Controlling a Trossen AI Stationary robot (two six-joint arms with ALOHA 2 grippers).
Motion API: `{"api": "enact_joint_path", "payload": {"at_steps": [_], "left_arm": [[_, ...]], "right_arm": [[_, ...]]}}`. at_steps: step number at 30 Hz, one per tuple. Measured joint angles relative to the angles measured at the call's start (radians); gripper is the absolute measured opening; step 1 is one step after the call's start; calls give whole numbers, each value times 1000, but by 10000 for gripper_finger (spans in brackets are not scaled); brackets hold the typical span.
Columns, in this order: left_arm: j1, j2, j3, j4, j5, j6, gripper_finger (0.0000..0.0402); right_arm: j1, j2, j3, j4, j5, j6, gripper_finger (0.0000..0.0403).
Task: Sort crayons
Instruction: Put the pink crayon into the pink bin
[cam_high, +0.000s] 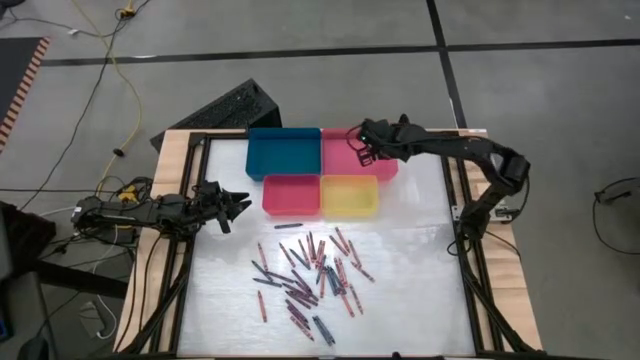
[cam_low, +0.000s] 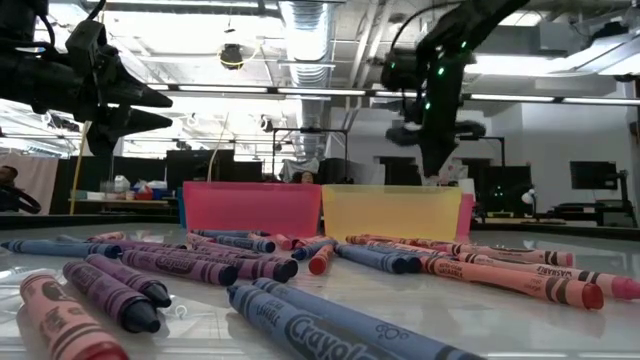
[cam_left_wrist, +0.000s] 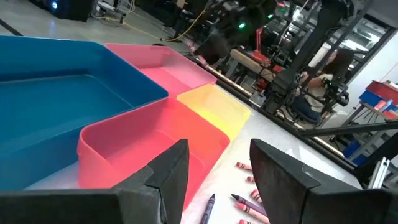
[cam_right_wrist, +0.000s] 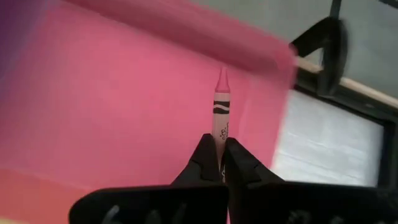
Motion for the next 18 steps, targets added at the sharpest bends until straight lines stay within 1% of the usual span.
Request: {"api": "enact_joint_path", "payload": {"at_steps": [7, 13, 18], "left_arm": [[0, 0, 0, 0, 2, -19, 160], [0, 0, 0, 0, 2, -25, 160], [0, 0, 0, 0, 2, -25, 160]], "right_arm": [[-17, 142, -1, 16, -13, -28, 10], [-40, 168, -1, 21, -11, -62, 34], [-66, 168, -1, 21, -69, -96, 63]]}}
